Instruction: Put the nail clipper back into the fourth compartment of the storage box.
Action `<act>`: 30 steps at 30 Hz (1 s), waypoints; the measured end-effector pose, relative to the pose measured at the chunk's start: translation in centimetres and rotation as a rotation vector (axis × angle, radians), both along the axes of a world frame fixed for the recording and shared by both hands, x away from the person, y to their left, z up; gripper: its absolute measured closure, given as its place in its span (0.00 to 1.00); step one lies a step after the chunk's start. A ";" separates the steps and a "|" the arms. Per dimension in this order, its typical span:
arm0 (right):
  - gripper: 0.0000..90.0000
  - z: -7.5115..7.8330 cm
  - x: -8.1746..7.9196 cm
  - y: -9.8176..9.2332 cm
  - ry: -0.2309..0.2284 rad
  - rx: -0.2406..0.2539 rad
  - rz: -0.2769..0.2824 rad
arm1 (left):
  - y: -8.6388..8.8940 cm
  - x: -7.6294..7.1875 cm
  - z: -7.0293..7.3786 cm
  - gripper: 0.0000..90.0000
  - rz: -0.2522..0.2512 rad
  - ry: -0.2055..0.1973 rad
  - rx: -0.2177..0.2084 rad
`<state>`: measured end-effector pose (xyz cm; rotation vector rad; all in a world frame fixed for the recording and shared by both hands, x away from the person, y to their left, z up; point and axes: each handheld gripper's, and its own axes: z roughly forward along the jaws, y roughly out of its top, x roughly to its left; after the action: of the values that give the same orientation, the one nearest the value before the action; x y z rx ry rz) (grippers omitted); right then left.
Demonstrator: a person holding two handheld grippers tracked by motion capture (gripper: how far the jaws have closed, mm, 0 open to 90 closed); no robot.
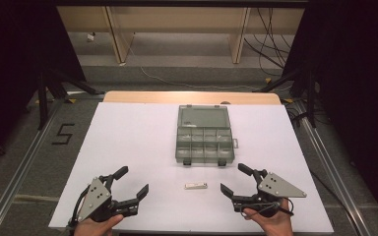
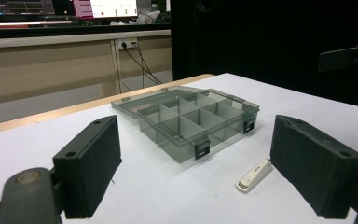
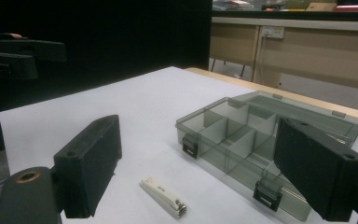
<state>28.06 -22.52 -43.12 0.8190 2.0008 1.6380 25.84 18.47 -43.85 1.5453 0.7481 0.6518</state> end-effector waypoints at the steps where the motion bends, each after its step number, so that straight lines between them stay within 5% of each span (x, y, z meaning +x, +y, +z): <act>1: 0.18 0.0 0.0 0.0 -0.006 0.000 0.002 | 0.0 0.0 0.0 0.18 0.000 0.001 -0.001; 14: 0.18 -0.1 -0.1 0.9 -0.005 -0.060 0.079 | 0.0 -0.1 0.0 0.18 0.000 0.005 0.004; 17: 0.18 -0.1 0.2 1.2 -0.051 -0.077 0.105 | 0.0 -0.1 0.0 0.18 0.001 0.005 0.004; 25: 0.23 0.4 0.4 2.1 -0.062 -0.213 0.157 | 0.0 0.0 0.0 0.18 0.001 0.004 0.003; 30: 0.26 0.5 0.9 2.6 -0.019 -0.301 0.206 | 0.0 0.0 0.0 0.18 0.001 0.000 0.006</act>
<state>28.92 -19.92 -42.64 0.5003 2.3067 1.3889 25.87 18.51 -43.87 1.5504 0.7473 0.6556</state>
